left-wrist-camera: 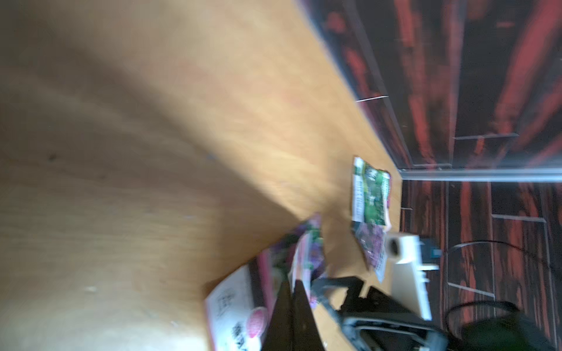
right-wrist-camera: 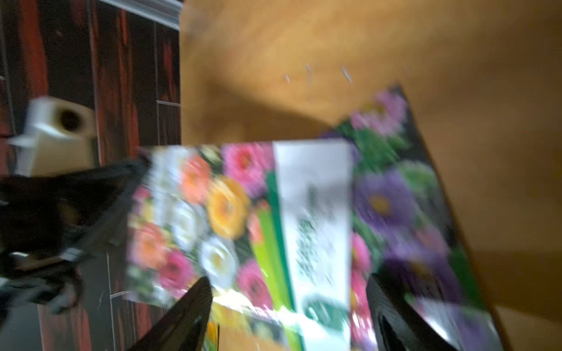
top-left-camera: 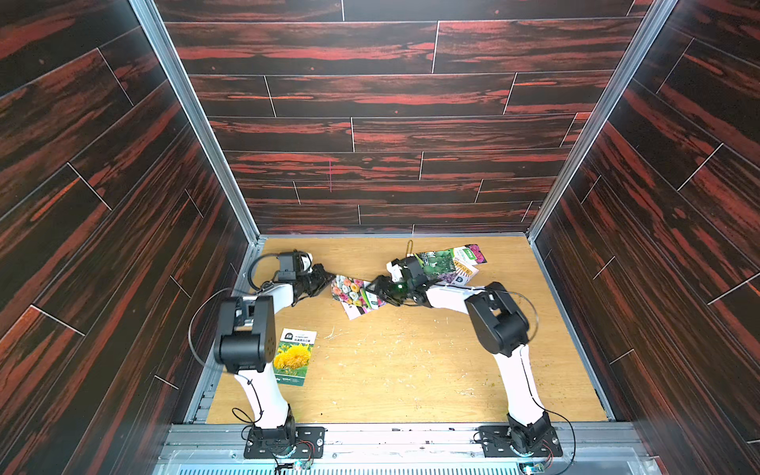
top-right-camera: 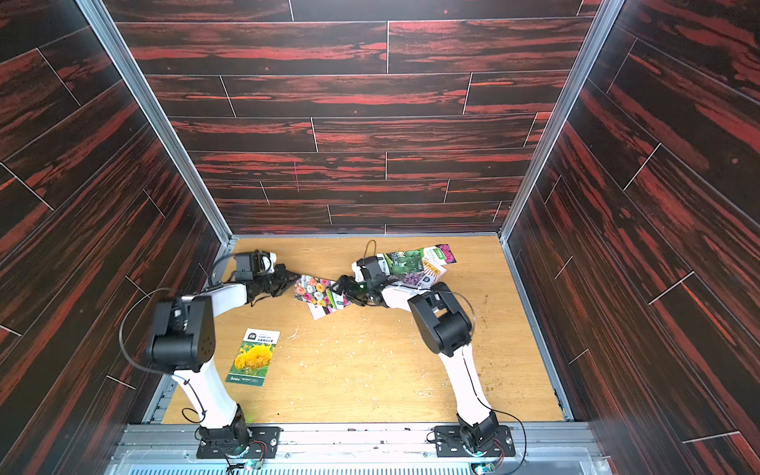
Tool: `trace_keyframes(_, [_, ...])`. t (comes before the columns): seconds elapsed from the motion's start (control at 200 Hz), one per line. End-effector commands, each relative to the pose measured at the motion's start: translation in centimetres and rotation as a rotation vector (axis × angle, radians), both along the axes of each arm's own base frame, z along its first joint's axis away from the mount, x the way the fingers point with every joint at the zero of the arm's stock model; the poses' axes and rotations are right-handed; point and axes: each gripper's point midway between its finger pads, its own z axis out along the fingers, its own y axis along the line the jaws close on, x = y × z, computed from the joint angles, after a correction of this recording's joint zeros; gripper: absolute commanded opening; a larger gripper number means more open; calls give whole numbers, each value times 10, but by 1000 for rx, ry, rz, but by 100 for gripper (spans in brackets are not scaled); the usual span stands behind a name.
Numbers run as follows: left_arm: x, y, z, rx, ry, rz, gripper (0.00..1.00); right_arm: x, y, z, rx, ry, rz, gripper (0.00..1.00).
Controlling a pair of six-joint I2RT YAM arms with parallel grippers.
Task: Arrange the seed packets in a row
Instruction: Pick up the seed packet from the center of the board, then place the seed packet at the center of the board.
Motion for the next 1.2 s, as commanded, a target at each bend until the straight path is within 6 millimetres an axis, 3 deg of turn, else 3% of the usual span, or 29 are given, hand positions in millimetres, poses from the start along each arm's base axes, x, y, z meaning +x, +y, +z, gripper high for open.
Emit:
trace_keyframes(0.0, [-10,-2,31,84,-69,-79,0,-5,-25,30,63,-50,20,82])
trace_keyframes(0.07, [-17,-14,34,52,-55,-185,0,-12,-41,45,106,-69,52,82])
trace_keyframes(0.215, [-24,-55,54,-216,-72,-413,0,-26,-71,70,176,-98,109,82])
trace_keyframes(0.381, [-55,-76,51,-166,-81,-572,0,-52,-102,83,164,-182,116,83])
trace_keyframes(0.551, [-93,-109,66,-185,-106,-773,0,-76,-112,83,139,-214,204,83])
trace_keyframes(0.751, [-115,-127,76,-221,-124,-878,0,-96,-110,80,186,-209,283,83])
trace_keyframes(0.982, [-125,-139,73,-222,-94,-929,0,-115,-95,95,318,-215,401,83])
trace_keyframes(1.197, [-121,-144,67,-224,-66,-929,0,-139,-66,96,353,-187,517,70])
